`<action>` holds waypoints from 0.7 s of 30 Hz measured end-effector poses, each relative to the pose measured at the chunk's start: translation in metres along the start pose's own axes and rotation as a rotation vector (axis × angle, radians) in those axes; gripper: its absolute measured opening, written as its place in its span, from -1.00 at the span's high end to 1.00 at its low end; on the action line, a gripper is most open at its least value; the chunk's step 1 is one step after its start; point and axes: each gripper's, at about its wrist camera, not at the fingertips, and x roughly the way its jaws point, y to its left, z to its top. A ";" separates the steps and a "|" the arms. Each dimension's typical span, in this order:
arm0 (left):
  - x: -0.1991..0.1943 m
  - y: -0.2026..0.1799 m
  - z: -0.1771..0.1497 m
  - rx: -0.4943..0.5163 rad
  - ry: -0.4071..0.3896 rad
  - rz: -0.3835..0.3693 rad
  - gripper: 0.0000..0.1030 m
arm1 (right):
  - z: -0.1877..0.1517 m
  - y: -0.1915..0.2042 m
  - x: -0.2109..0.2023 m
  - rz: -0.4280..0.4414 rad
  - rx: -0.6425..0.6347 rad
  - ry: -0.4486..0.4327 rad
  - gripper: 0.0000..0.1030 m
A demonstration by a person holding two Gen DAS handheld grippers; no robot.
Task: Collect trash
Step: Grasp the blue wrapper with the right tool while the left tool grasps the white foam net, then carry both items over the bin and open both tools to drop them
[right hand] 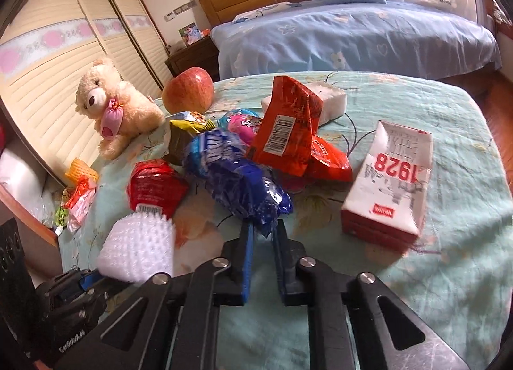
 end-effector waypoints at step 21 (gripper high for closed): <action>-0.014 -0.058 -0.009 0.095 -0.011 -0.115 0.77 | -0.065 -0.030 -0.104 -0.057 0.111 -0.113 0.88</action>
